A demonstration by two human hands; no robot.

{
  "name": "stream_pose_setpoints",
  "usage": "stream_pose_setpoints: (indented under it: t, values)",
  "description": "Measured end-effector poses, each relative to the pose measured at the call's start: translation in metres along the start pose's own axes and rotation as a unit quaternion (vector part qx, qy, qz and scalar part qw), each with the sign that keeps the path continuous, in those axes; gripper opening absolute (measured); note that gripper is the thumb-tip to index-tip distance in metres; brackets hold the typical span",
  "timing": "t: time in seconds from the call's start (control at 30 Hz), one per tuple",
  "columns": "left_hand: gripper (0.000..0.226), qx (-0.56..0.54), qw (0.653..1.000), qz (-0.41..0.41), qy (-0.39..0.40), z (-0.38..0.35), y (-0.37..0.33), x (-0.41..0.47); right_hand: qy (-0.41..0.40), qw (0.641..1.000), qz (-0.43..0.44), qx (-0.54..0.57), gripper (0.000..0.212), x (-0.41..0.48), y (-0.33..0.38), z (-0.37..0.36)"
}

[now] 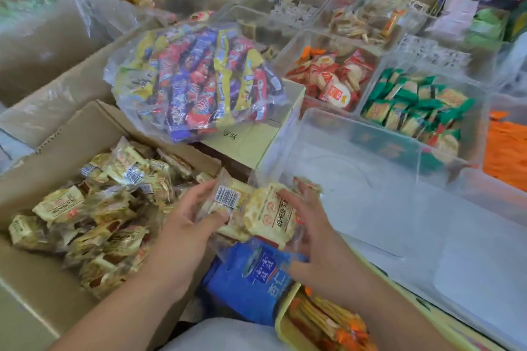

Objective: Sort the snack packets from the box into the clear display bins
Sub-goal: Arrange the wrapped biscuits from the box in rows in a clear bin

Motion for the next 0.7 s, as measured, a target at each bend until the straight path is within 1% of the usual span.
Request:
stream_pose_setpoints:
  t: [0.1, 0.2, 0.33, 0.4, 0.5, 0.57, 0.63, 0.7]
  values:
    - [0.047, -0.031, 0.998, 0.055, 0.016, -0.027, 0.003, 0.008, 0.011, 0.999, -0.015, -0.042, 0.114, -0.002, -0.016, 0.015]
    - [0.043, -0.024, 0.995, 0.09, 0.029, -0.051, 0.006, 0.019, 0.006, 0.995, -0.015, -0.095, 0.118, -0.002, -0.033, 0.025]
    - [0.045, -0.001, 0.992, 0.122, 0.044, -0.074, 0.013, 0.038, -0.029, 0.981, 0.003, -0.193, 0.102, 0.004, -0.046, 0.036]
    - [0.046, 0.019, 0.989, 0.131, 0.064, -0.082, 0.018, 0.047, -0.065, 0.975, 0.017, -0.214, 0.093, 0.008, -0.051, 0.046]
    - [0.045, 0.029, 0.988, 0.132, 0.078, -0.092, 0.023, 0.058, -0.119, 0.971, 0.054, -0.201, 0.072, 0.013, -0.06, 0.061]
    - [0.044, 0.019, 0.988, 0.131, 0.077, -0.095, 0.026, 0.065, -0.156, 0.974, 0.069, -0.152, 0.058, 0.018, -0.067, 0.071]
    - [0.044, 0.018, 0.99, 0.126, 0.067, -0.094, 0.031, 0.074, -0.22, 0.97, 0.072, -0.079, 0.041, 0.025, -0.071, 0.084]
    - [0.045, 0.019, 0.99, 0.126, 0.058, -0.089, 0.039, 0.081, -0.294, 0.951, 0.067, -0.068, 0.034, 0.037, -0.076, 0.102]
Point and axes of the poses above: each hand's wrist, its own x-axis towards the middle knuckle, its own z-axis out of the back of the hand, y = z × x, the point moved 3 cm from there along x, towards the middle knuckle, and after that the axes turned 5 degrees about -y, right-handed, at the moved point
